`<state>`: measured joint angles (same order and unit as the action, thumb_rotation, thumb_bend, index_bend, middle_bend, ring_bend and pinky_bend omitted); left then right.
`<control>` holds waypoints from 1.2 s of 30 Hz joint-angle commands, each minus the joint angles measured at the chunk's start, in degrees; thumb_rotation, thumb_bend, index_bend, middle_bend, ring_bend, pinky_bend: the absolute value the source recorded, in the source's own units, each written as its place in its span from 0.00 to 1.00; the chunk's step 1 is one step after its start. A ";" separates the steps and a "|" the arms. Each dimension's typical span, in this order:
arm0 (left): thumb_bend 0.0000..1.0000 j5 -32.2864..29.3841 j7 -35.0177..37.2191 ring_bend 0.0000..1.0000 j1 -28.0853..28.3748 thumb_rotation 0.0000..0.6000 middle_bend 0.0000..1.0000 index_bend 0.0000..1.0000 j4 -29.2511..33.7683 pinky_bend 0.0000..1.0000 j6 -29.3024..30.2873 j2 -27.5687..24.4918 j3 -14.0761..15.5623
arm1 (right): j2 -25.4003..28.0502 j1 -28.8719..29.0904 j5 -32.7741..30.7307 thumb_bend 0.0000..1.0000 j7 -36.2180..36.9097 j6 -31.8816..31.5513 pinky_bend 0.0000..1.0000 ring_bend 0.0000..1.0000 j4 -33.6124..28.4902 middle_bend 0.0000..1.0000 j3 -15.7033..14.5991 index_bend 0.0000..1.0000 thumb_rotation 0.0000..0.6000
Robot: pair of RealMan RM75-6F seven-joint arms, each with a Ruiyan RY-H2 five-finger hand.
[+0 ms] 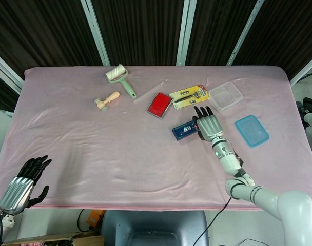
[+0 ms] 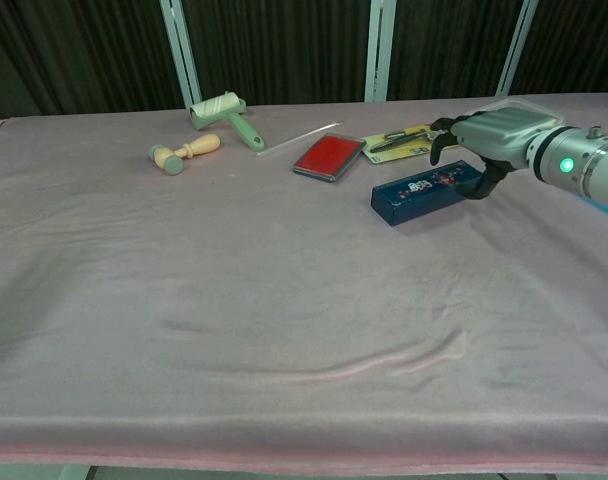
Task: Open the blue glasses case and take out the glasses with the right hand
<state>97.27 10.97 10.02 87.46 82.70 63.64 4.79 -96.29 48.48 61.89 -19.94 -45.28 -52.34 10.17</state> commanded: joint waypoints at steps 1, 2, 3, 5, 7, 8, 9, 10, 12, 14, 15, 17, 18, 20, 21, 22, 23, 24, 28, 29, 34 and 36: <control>0.44 0.08 -0.02 0.00 -0.04 1.00 0.00 0.00 0.05 0.00 0.11 -0.02 0.04 | -0.28 -0.02 0.13 0.54 0.13 -0.11 0.00 0.00 0.26 0.06 0.25 0.40 1.00; 0.44 0.11 -0.03 0.00 -0.07 1.00 0.00 0.00 0.05 0.00 0.22 0.00 0.03 | -0.43 0.05 0.01 0.54 0.06 0.09 0.00 0.00 0.42 0.06 0.39 0.40 1.00; 0.44 0.12 -0.03 0.00 -0.09 1.00 0.00 0.00 0.06 0.00 0.27 0.00 0.02 | -0.56 0.13 -0.11 0.54 -0.08 0.29 0.00 0.00 0.60 0.05 0.49 0.40 1.00; 0.44 0.10 -0.05 0.00 -0.10 1.00 0.00 0.00 0.06 0.00 0.26 0.00 0.04 | -0.91 0.31 -0.48 0.54 -0.38 0.81 0.00 0.00 0.97 0.05 0.71 0.40 1.00; 0.44 0.06 -0.08 0.00 -0.10 1.00 0.00 0.00 0.06 0.00 0.22 0.00 0.04 | -1.23 0.45 -0.72 0.54 -0.61 1.12 0.00 0.00 1.25 0.06 0.88 0.40 1.00; 0.44 0.04 -0.07 0.00 -0.09 1.00 0.00 0.00 0.05 0.00 0.22 0.01 0.03 | -1.44 0.52 -0.74 0.54 -0.67 1.23 0.00 0.00 1.41 0.05 0.94 0.40 1.00; 0.44 0.04 -0.05 0.00 -0.08 1.00 0.00 0.00 0.05 0.00 0.21 0.00 0.03 | -1.59 0.56 -0.74 0.54 -0.69 1.26 0.00 0.00 1.51 0.06 1.01 0.40 1.00; 0.44 0.03 -0.03 0.00 -0.08 1.00 0.00 0.00 0.04 0.00 0.20 0.00 0.03 | -1.69 0.59 -0.70 0.54 -0.69 1.31 0.00 0.00 1.56 0.05 1.05 0.40 1.00; 0.44 0.05 0.01 0.00 -0.08 1.00 0.00 0.00 0.02 0.00 0.21 -0.02 0.04 | -1.89 0.65 -0.69 0.54 -0.87 1.39 0.00 0.00 1.74 0.05 1.10 0.40 1.00; 0.44 0.24 -0.02 0.00 -0.03 1.00 0.00 0.00 -0.05 0.00 0.16 -0.09 0.15 | -2.06 0.64 -0.64 0.54 -0.80 1.31 0.00 0.00 1.83 0.06 1.24 0.40 1.00; 0.44 0.33 -0.06 0.00 0.00 1.00 0.00 0.00 -0.09 0.00 0.14 -0.13 0.20 | -2.09 0.66 -0.65 0.54 -0.84 1.34 0.00 0.00 1.87 0.06 1.30 0.40 1.00; 0.44 0.43 -0.07 0.00 0.01 1.00 0.00 0.00 -0.13 0.00 0.17 -0.12 0.23 | -2.15 0.71 -0.80 0.54 -1.15 1.43 0.00 0.00 1.89 0.06 1.42 0.40 1.00; 0.44 0.45 -0.04 0.00 0.00 1.00 0.00 0.00 -0.15 0.00 0.21 -0.13 0.24 | -2.15 0.76 -0.89 0.54 -1.34 1.49 0.00 0.00 1.85 0.06 1.49 0.41 1.00; 0.44 0.50 -0.02 0.00 -0.02 1.00 0.00 0.00 -0.19 0.00 0.30 -0.15 0.25 | -2.16 0.83 -1.14 0.54 -1.69 1.61 0.00 0.00 1.65 0.05 1.65 0.41 1.00; 0.44 0.55 0.01 0.00 -0.02 1.00 0.00 0.00 -0.20 0.00 0.34 -0.17 0.26 | -2.15 0.85 -1.21 0.54 -1.83 1.61 0.00 0.00 1.56 0.05 1.70 0.41 1.00; 0.44 0.64 0.03 0.00 -0.03 1.00 0.00 0.00 -0.27 0.00 0.42 -0.20 0.28 | -2.15 0.87 -1.29 0.55 -2.01 1.64 0.00 0.00 1.50 0.05 1.74 0.41 1.00; 0.44 0.80 0.01 0.00 -0.03 1.00 0.00 0.00 -0.42 0.00 0.56 -0.19 0.30 | -2.14 0.89 -1.47 0.55 -2.32 1.71 0.00 0.00 1.39 0.05 1.79 0.41 1.00; 0.44 0.88 -0.01 0.00 -0.05 1.00 0.00 0.00 -0.52 0.00 0.68 -0.17 0.28 | -2.12 0.92 -1.67 0.55 -2.68 1.75 0.00 0.00 1.30 0.06 1.83 0.41 1.00; 0.44 0.95 -0.08 0.00 -0.13 1.00 0.00 0.00 -0.77 0.00 1.00 -0.03 0.22 | -2.04 1.15 -2.85 0.55 -4.47 2.04 0.00 0.00 0.66 0.06 2.12 0.41 1.00; 0.44 0.94 -0.02 0.00 -0.14 1.00 0.00 0.00 -0.80 0.00 1.05 -0.02 0.20 | -2.00 1.22 -3.24 0.55 -5.02 2.13 0.00 0.00 0.41 0.06 2.20 0.41 1.00; 0.44 1.02 0.06 0.00 -0.21 1.00 0.00 0.00 -0.85 0.00 1.33 -0.04 0.19 | -1.95 1.50 -4.85 0.55 -7.11 2.50 0.00 0.00 -0.35 0.06 2.39 0.43 1.00; 0.44 1.10 0.09 0.00 -0.22 1.00 0.00 0.00 -0.91 0.00 1.38 -0.02 0.22 | -1.97 1.59 -5.32 0.55 -7.59 2.50 0.00 0.00 -0.55 0.06 2.47 0.43 1.00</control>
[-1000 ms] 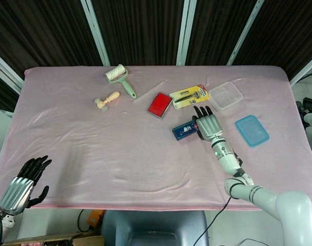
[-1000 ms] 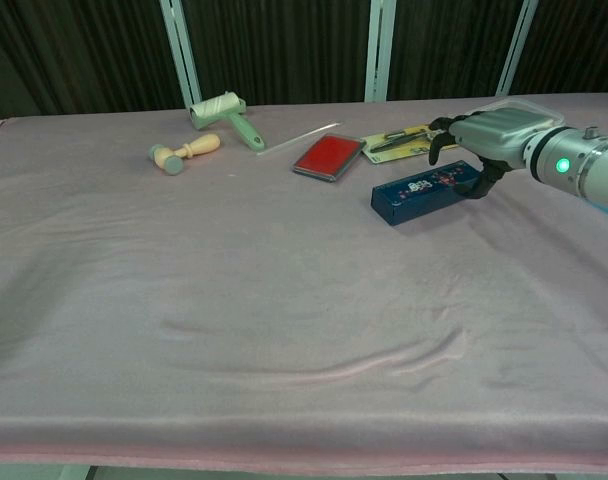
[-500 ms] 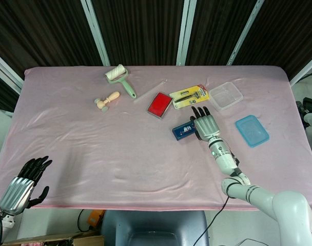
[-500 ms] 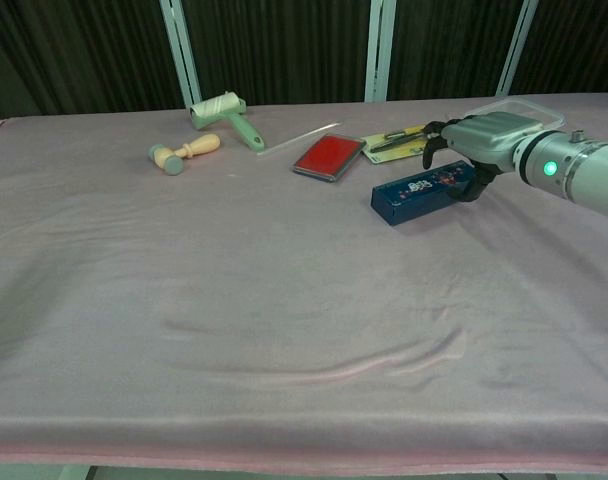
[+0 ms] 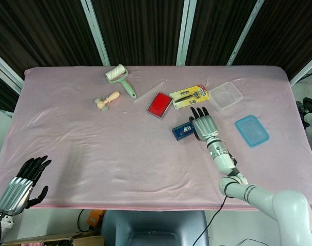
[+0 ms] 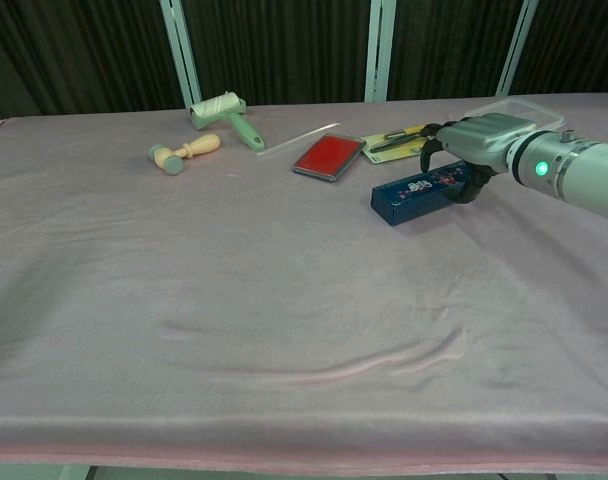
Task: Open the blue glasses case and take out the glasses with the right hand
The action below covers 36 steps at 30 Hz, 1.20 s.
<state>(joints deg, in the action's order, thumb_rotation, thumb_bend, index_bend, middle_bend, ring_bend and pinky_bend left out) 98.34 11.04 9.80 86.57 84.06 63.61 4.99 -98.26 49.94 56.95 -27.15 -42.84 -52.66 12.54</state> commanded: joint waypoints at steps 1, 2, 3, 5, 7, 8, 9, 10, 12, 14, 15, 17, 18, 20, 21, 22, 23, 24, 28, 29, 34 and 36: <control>0.44 0.05 0.05 0.00 0.00 1.00 0.00 0.00 -0.03 0.00 0.04 0.01 0.02 | -0.02 0.15 -0.54 0.55 -0.49 0.06 0.00 0.00 -0.28 0.06 0.15 0.43 1.00; 0.44 0.05 0.12 0.00 0.03 1.00 0.00 0.00 -0.03 0.00 0.02 0.02 0.01 | -0.05 0.16 -0.73 0.55 -0.64 0.03 0.00 0.00 -0.29 0.06 0.17 0.44 1.00; 0.44 0.00 0.15 0.00 0.04 1.00 0.00 0.00 -0.06 0.00 0.00 0.03 -0.01 | -0.06 0.17 -0.83 0.55 -0.72 0.02 0.00 0.00 -0.29 0.06 0.17 0.44 1.00; 0.44 -0.07 0.19 0.00 0.05 1.00 0.00 0.00 -0.09 0.00 -0.04 0.03 -0.02 | -0.02 0.20 -1.05 0.55 -0.69 0.11 0.00 0.00 -0.36 0.06 0.22 0.44 1.00; 0.44 -0.05 0.24 0.00 0.04 1.00 0.00 0.00 -0.07 0.00 -0.01 0.00 -0.01 | -0.01 0.24 -1.08 0.55 -0.71 0.07 0.00 0.00 -0.31 0.06 0.21 0.45 1.00; 0.44 -0.01 0.22 0.00 0.02 1.00 0.00 0.00 -0.08 0.00 0.04 0.00 0.01 | -0.02 0.27 -1.16 0.55 -0.73 0.09 0.00 0.00 -0.27 0.06 0.22 0.45 1.00; 0.44 0.02 0.26 0.00 0.02 1.00 0.00 0.00 -0.09 0.00 0.06 0.00 0.03 | -0.02 0.30 -1.22 0.55 -0.73 0.11 0.00 0.00 -0.27 0.06 0.23 0.45 1.00; 0.44 0.07 0.30 0.00 0.02 1.00 0.00 0.00 -0.09 0.00 0.07 0.00 0.06 | -0.02 0.32 -1.26 0.55 -0.71 0.15 0.00 0.00 -0.27 0.06 0.24 0.46 1.00; 0.44 0.03 0.34 0.00 0.03 1.00 0.00 0.00 -0.15 0.00 0.05 0.02 0.04 | 0.00 0.38 -1.30 0.55 -0.83 0.17 0.00 0.00 -0.26 0.06 0.16 0.47 1.00; 0.44 0.09 0.43 0.00 0.02 1.00 0.00 0.00 -0.14 0.00 0.13 0.00 0.05 | 0.06 0.41 -1.35 0.56 -0.91 0.12 0.00 0.00 -0.33 0.06 0.14 0.48 1.00; 0.44 0.10 0.48 0.00 0.01 1.00 0.00 0.00 -0.16 0.00 0.19 0.00 0.05 | 0.14 0.43 -1.39 0.58 -0.91 0.17 0.00 0.00 -0.43 0.06 0.15 0.48 1.00; 0.44 0.16 0.62 0.00 0.01 1.00 0.00 0.00 -0.25 0.00 0.27 0.02 0.04 | 0.45 0.48 -1.54 0.60 -0.87 0.26 0.00 0.00 -0.80 0.06 0.23 0.48 1.00; 0.44 0.17 0.67 0.00 0.04 1.00 0.00 0.00 -0.28 0.00 0.27 0.03 0.03 | 0.57 0.51 -1.57 0.61 -0.94 0.25 0.00 0.00 -0.93 0.06 0.23 0.49 1.00; 0.44 0.22 0.68 0.00 0.04 1.00 0.00 0.00 -0.35 0.00 0.28 0.03 0.06 | 0.86 0.55 -1.85 0.63 -1.31 0.33 0.00 0.00 -1.25 0.06 0.18 0.49 1.00; 0.44 0.24 0.70 0.00 0.05 1.00 0.00 0.00 -0.35 0.00 0.27 0.03 0.08 | 0.98 0.55 -2.01 0.64 -1.47 0.34 0.00 0.00 -1.42 0.07 0.16 0.49 1.00; 0.44 0.27 0.70 0.00 0.05 1.00 0.00 0.00 -0.34 0.00 0.29 0.02 0.09 | 1.08 0.56 -2.13 0.64 -1.62 0.32 0.00 0.00 -1.57 0.07 0.15 0.49 1.00; 0.44 0.28 0.69 0.00 0.08 1.00 0.00 0.00 -0.35 0.00 0.26 0.04 0.08 | 1.21 0.58 -2.25 0.64 -1.84 0.26 0.00 0.00 -1.75 0.07 0.11 0.50 1.00; 0.44 0.28 0.68 0.00 0.07 1.00 0.00 0.00 -0.34 0.00 0.27 0.04 0.09 | 1.32 0.59 -2.37 0.64 -1.99 0.25 0.00 0.00 -1.88 0.08 0.10 0.50 1.00; 0.44 0.18 0.67 0.00 0.09 1.00 0.00 0.00 -0.32 0.00 0.18 0.04 0.08 | 1.63 0.69 -2.81 0.65 -2.23 0.08 0.00 0.00 -2.34 0.08 0.21 0.52 1.00; 0.44 0.16 0.63 0.00 0.10 1.00 0.00 0.00 -0.31 0.00 0.16 0.05 0.07 | 1.66 0.77 -2.90 0.65 -2.30 0.01 0.00 0.00 -2.37 0.08 0.26 0.52 1.00; 0.44 0.03 0.45 0.00 0.10 1.00 0.00 0.00 -0.22 0.00 0.03 0.09 0.07 | 1.19 1.26 -3.63 0.65 -2.37 0.21 0.00 0.00 -1.71 0.08 0.61 0.53 1.00; 0.44 -0.17 0.41 0.00 0.14 1.00 0.00 0.00 -0.15 0.00 -0.12 0.10 0.01 | 0.68 1.68 -4.09 0.65 -2.39 0.39 0.00 0.00 -1.01 0.08 0.94 0.53 1.00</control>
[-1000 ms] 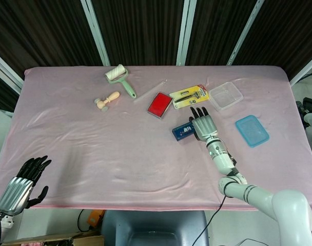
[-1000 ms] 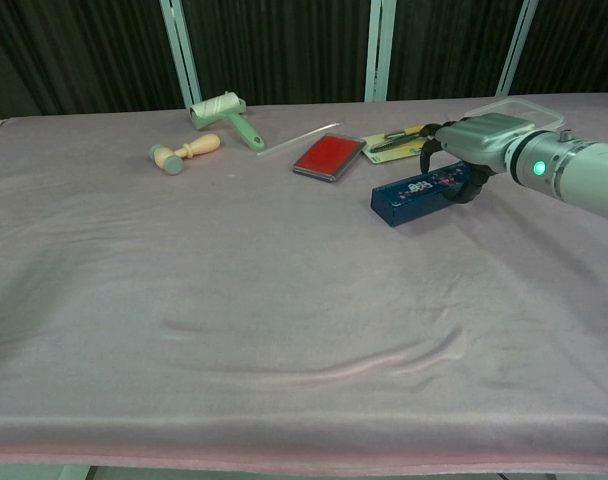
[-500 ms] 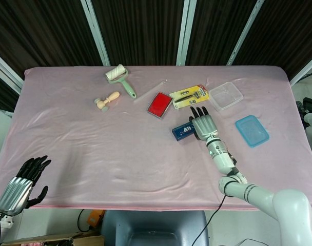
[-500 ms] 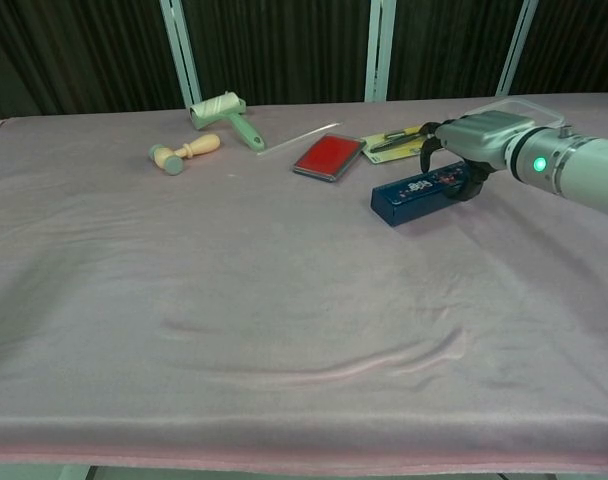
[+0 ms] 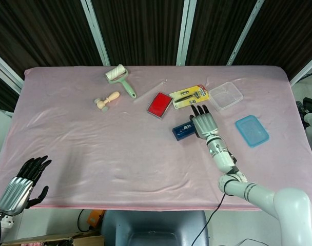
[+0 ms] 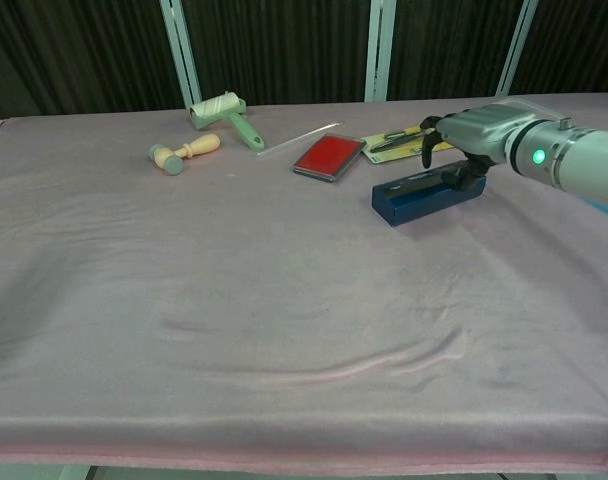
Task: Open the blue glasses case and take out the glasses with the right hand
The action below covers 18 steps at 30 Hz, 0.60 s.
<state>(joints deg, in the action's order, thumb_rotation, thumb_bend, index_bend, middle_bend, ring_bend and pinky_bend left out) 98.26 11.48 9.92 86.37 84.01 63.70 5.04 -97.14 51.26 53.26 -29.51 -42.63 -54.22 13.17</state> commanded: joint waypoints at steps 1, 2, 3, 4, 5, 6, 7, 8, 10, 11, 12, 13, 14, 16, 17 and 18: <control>0.44 -0.16 -0.03 0.00 0.03 1.00 0.00 0.00 0.07 0.00 -0.12 0.00 -0.05 | -0.71 0.60 -0.60 0.65 0.01 0.21 0.00 0.00 0.93 0.08 0.53 0.53 1.00; 0.44 -0.25 -0.07 0.00 0.03 1.00 0.00 0.00 0.12 0.00 -0.19 -0.01 -0.06 | -1.14 0.95 -0.89 0.65 0.08 0.22 0.00 0.00 1.52 0.08 0.89 0.53 1.00; 0.44 -0.34 -0.09 0.00 0.05 1.00 0.00 0.00 0.14 0.00 -0.29 0.00 -0.08 | -1.48 1.27 -1.09 0.65 0.15 0.32 0.00 0.00 1.99 0.08 1.18 0.53 1.00; 0.44 -0.42 -0.08 0.00 0.07 1.00 0.00 0.00 0.16 0.00 -0.37 -0.01 -0.09 | -1.85 1.62 -1.35 0.65 0.24 0.47 0.00 0.00 2.44 0.08 1.52 0.52 1.00; 0.44 -0.48 -0.06 0.00 0.11 1.00 0.00 0.00 0.20 0.00 -0.49 0.00 -0.10 | -2.21 1.99 -1.64 0.65 0.27 0.66 0.00 0.00 2.97 0.08 1.82 0.52 1.00; 0.44 -0.63 -0.06 0.00 0.20 1.00 0.00 0.00 0.23 0.00 -0.79 0.00 -0.10 | -2.79 2.54 -2.00 0.65 0.18 0.97 0.00 0.00 3.76 0.08 2.16 0.51 1.00; 0.44 -0.75 -0.06 0.00 0.27 1.00 0.00 0.00 0.29 0.00 -0.99 -0.02 -0.11 | -3.26 2.94 -2.26 0.65 0.03 1.15 0.00 0.00 4.37 0.08 2.36 0.51 1.00; 0.44 -0.91 -0.03 0.00 0.33 1.00 0.00 0.00 0.37 0.00 -1.21 -0.07 -0.13 | -3.98 3.48 -2.58 0.65 -0.21 1.34 0.00 0.00 5.26 0.08 2.60 0.51 1.00; 0.44 -1.12 0.06 0.00 0.38 1.00 0.00 0.00 0.44 0.00 -1.38 -0.15 -0.18 | -5.44 4.60 -3.24 0.65 -0.51 2.08 0.00 0.00 7.05 0.08 3.10 0.50 1.00; 0.44 -1.21 0.10 0.00 0.38 1.00 0.00 0.00 0.43 0.00 -1.42 -0.17 -0.20 | -6.14 5.08 -3.57 0.65 -0.72 2.45 0.00 0.00 8.05 0.08 3.27 0.50 1.00; 0.44 -1.29 0.15 0.00 0.39 1.00 0.00 0.00 0.44 0.00 -1.46 -0.20 -0.22 | -6.86 5.59 -3.87 0.65 -0.93 2.88 0.00 0.00 9.12 0.08 3.41 0.50 1.00; 0.44 -1.39 0.22 0.00 0.40 1.00 0.00 0.00 0.45 0.00 -1.50 -0.22 -0.26 | -7.48 5.92 -4.11 0.65 -1.11 3.16 0.00 0.00 10.08 0.08 3.48 0.50 1.00; 0.44 -1.51 0.27 0.00 0.41 1.00 0.00 0.00 0.46 0.00 -1.55 -0.25 -0.31 | -8.41 6.40 -4.40 0.65 -1.37 3.39 0.00 0.00 11.43 0.08 3.62 0.50 1.00; 0.44 -1.68 0.26 0.00 0.45 1.00 0.00 0.00 0.46 0.00 -1.68 -0.26 -0.37 | -9.90 7.23 -4.84 0.65 -1.62 3.82 0.00 0.00 13.71 0.08 3.97 0.49 1.00; 0.44 -1.79 0.22 0.00 0.49 1.00 0.00 0.00 0.48 0.00 -1.83 -0.27 -0.39 | -10.91 7.81 -5.09 0.65 -1.67 4.16 0.00 0.00 15.36 0.08 4.26 0.49 1.00; 0.44 -1.86 0.18 0.00 0.53 1.00 0.00 0.00 0.51 0.00 -1.95 -0.28 -0.41 | -11.64 8.23 -5.27 0.65 -1.68 4.57 0.00 0.00 16.59 0.08 4.45 0.49 1.00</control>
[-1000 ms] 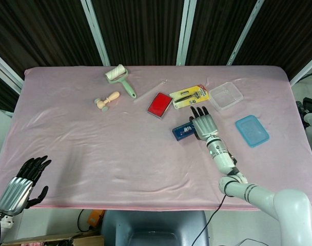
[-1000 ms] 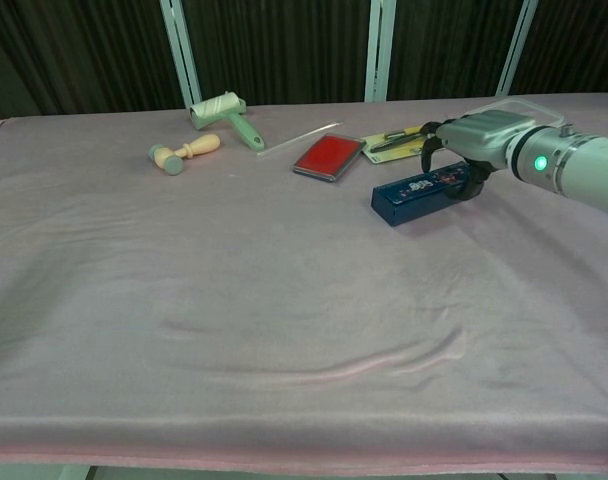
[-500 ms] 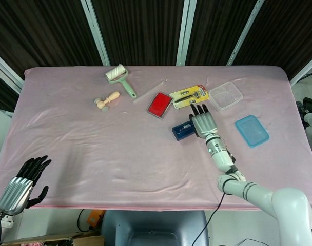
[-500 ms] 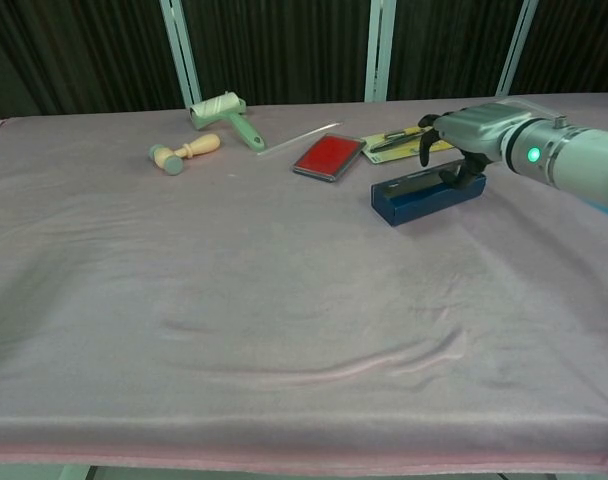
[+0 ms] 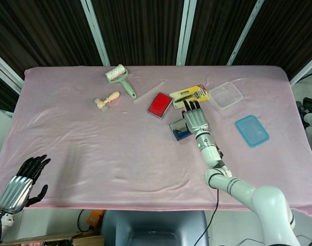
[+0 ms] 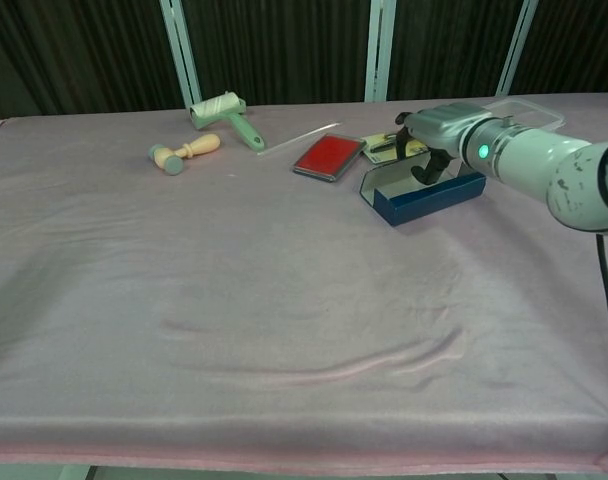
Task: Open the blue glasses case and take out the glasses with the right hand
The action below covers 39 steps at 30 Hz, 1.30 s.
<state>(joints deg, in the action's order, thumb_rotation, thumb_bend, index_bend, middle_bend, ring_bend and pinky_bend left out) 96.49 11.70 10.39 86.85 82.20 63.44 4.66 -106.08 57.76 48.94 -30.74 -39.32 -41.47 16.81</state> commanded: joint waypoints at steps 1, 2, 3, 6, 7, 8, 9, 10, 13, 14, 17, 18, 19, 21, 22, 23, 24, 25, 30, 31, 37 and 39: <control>0.44 -0.15 -0.06 0.00 0.09 1.00 0.00 0.00 0.05 0.00 -0.23 -0.02 -0.05 | -3.40 2.12 -1.14 0.65 -0.46 1.69 0.00 0.00 5.07 0.08 1.00 0.49 1.00; 0.44 -0.16 -0.05 0.00 0.10 1.00 0.00 0.00 0.09 0.00 -0.24 -0.04 -0.05 | -4.28 2.64 -1.29 0.65 -0.51 2.19 0.00 0.00 6.73 0.08 1.21 0.48 1.00; 0.44 -0.18 -0.04 0.00 0.10 1.00 0.00 0.00 0.10 0.00 -0.24 -0.04 -0.06 | -4.89 2.99 -1.30 0.65 -0.47 2.48 0.00 0.00 7.97 0.08 1.36 0.46 1.00; 0.44 -0.37 0.06 0.00 0.14 1.00 0.00 0.00 0.09 0.00 -0.30 -0.02 -0.19 | -6.51 3.83 -0.53 0.65 0.79 1.95 0.00 0.00 11.48 0.08 1.99 0.31 1.00; 0.44 -0.49 0.10 0.00 0.17 1.00 0.00 0.00 0.05 0.00 -0.37 0.02 -0.25 | -6.71 3.97 -0.14 0.65 1.51 1.78 0.00 0.00 12.21 0.07 2.17 0.23 1.00; 0.44 -0.63 0.05 0.00 0.22 1.00 0.00 0.00 0.00 0.00 -0.51 0.07 -0.32 | -6.73 4.08 0.37 0.65 2.53 1.63 0.00 0.00 12.89 0.06 2.43 0.18 1.00; 0.44 -0.72 0.01 0.00 0.28 1.00 0.00 0.00 -0.01 0.00 -0.66 0.11 -0.34 | -6.55 4.10 0.90 0.65 3.48 1.42 0.00 0.00 13.08 0.05 2.58 0.11 1.00; 0.44 -0.76 -0.02 0.00 0.34 1.00 0.00 0.00 0.01 0.00 -0.81 0.15 -0.35 | -6.25 4.03 1.44 0.64 4.44 1.16 0.00 0.00 13.09 0.03 2.70 0.07 1.00; 0.44 -0.61 -0.35 0.00 0.44 1.00 0.00 0.00 0.11 0.00 -1.03 0.23 -0.26 | -4.28 3.10 3.50 0.64 7.72 -0.12 0.00 0.00 11.20 0.03 2.76 0.05 1.00; 0.44 -0.47 -0.44 0.00 0.41 1.00 0.00 0.00 0.19 0.00 -0.97 0.23 -0.19 | -3.00 2.30 4.47 0.64 9.35 -0.95 0.00 0.00 9.26 0.03 2.68 0.05 1.00; 0.44 -0.13 -0.46 0.00 0.30 1.00 0.00 0.00 0.31 0.00 -0.62 0.19 -0.07 | 1.80 -0.83 7.49 0.64 13.32 -2.99 0.00 0.00 0.96 0.03 1.59 0.11 1.00; 0.44 -0.05 -0.42 0.00 0.26 1.00 0.00 0.00 0.33 0.00 -0.51 0.15 -0.04 | 3.75 -2.05 8.51 0.64 14.26 -3.54 0.00 0.00 -2.45 0.03 0.97 0.17 1.00; 0.44 0.05 -0.38 0.00 0.20 1.00 0.00 0.00 0.34 0.00 -0.38 0.11 0.01 | 5.94 -3.40 9.62 0.64 14.83 -4.12 0.00 0.00 -6.12 0.03 0.10 0.23 1.00; 0.44 0.40 -0.32 0.00 0.16 1.00 0.00 0.00 0.34 0.00 -0.13 0.01 0.12 | 10.78 -5.92 11.53 0.64 14.86 -5.13 0.00 0.00 -13.64 0.03 -1.78 0.31 1.00; 0.44 0.74 -0.24 0.00 0.17 1.00 0.00 0.00 0.27 0.00 0.04 -0.03 0.21 | 12.61 -6.77 11.99 0.65 14.39 -5.31 0.00 0.00 -16.24 0.03 -2.57 0.34 1.00; 0.44 1.26 -0.04 0.00 0.20 1.00 0.00 0.00 0.15 0.00 0.28 -0.05 0.35 | 14.73 -7.66 12.17 0.66 13.58 -5.20 0.00 0.00 -19.16 0.03 -3.49 0.36 1.00; 0.44 1.47 0.08 0.00 0.19 1.00 0.00 0.00 0.06 0.00 0.40 -0.06 0.44 | 16.11 -8.23 12.08 0.67 13.09 -5.06 0.00 0.00 -21.14 0.03 -4.03 0.38 1.00; 0.44 1.69 0.11 0.00 0.16 1.00 0.00 0.00 0.00 0.00 0.53 -0.06 0.53 | 17.17 -8.61 11.87 0.68 12.67 -4.98 0.00 0.00 -22.73 0.03 -4.35 0.39 1.00; 0.45 1.71 -0.14 0.00 -0.14 1.00 0.00 0.00 0.11 0.00 1.12 -0.08 0.51 | 20.75 -10.21 11.11 0.70 11.41 -4.92 0.00 0.00 -28.57 0.03 -5.94 0.42 1.00; 0.45 1.74 -0.14 0.00 -0.19 1.00 0.00 0.00 0.14 0.00 1.26 -0.09 0.51 | 21.05 -10.34 10.90 0.70 11.14 -4.85 0.00 0.00 -29.22 0.03 -6.22 0.42 1.00; 0.45 1.93 -0.05 0.00 -0.21 1.00 0.00 0.00 0.12 0.00 1.35 -0.12 0.60 | 20.62 -10.20 10.00 0.70 10.19 -4.15 0.00 0.00 -29.47 0.03 -6.87 0.42 1.00; 0.45 2.11 0.00 0.00 -0.22 1.00 0.00 0.00 0.12 0.00 1.42 -0.16 0.70 | 19.43 -9.78 8.84 0.70 9.35 -3.46 0.00 0.00 -28.52 0.03 -7.15 0.42 1.00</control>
<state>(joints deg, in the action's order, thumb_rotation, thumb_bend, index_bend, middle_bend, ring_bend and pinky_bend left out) 98.59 11.69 10.18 86.97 83.61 63.28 5.34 -85.92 47.68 58.49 -20.83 -43.28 -70.61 9.90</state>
